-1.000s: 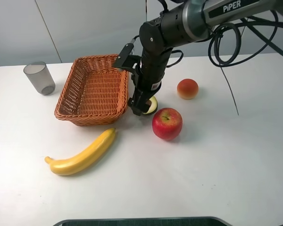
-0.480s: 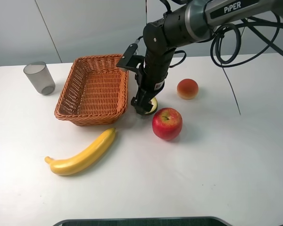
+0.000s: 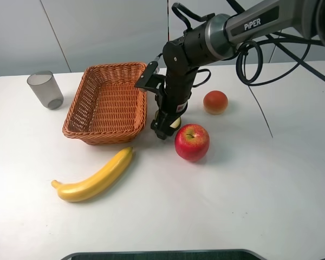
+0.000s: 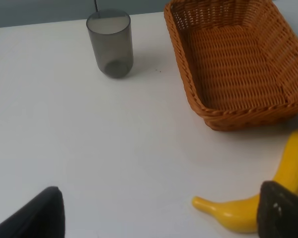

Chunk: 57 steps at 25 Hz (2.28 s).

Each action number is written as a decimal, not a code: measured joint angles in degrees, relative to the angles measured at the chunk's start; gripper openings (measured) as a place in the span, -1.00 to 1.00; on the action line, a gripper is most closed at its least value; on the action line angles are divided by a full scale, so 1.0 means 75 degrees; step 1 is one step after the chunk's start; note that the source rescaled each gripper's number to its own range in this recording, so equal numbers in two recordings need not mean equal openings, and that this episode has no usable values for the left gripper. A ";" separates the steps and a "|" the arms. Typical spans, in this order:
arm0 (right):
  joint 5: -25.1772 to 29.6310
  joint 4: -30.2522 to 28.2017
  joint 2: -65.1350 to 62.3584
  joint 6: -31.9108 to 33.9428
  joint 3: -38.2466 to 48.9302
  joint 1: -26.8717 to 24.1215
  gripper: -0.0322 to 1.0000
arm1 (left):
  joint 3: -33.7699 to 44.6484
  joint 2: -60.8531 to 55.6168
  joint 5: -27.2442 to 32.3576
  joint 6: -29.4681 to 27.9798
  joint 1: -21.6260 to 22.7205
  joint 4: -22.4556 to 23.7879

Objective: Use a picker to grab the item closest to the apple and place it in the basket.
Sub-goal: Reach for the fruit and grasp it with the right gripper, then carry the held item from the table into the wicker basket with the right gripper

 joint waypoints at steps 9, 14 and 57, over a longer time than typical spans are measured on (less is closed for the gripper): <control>-0.0183 0.0000 0.0000 0.0015 0.0000 0.0000 0.42 | 0.0000 0.0000 0.0000 0.0000 0.0000 0.0000; -0.0133 0.0000 0.0010 0.0015 0.0000 0.0000 -0.89 | 0.0000 0.0000 0.0000 0.0000 0.0000 0.0000; 0.2201 -0.0329 -0.1658 0.2812 -0.1556 0.0973 -0.89 | 0.0000 0.0000 0.0000 0.0000 0.0000 0.0015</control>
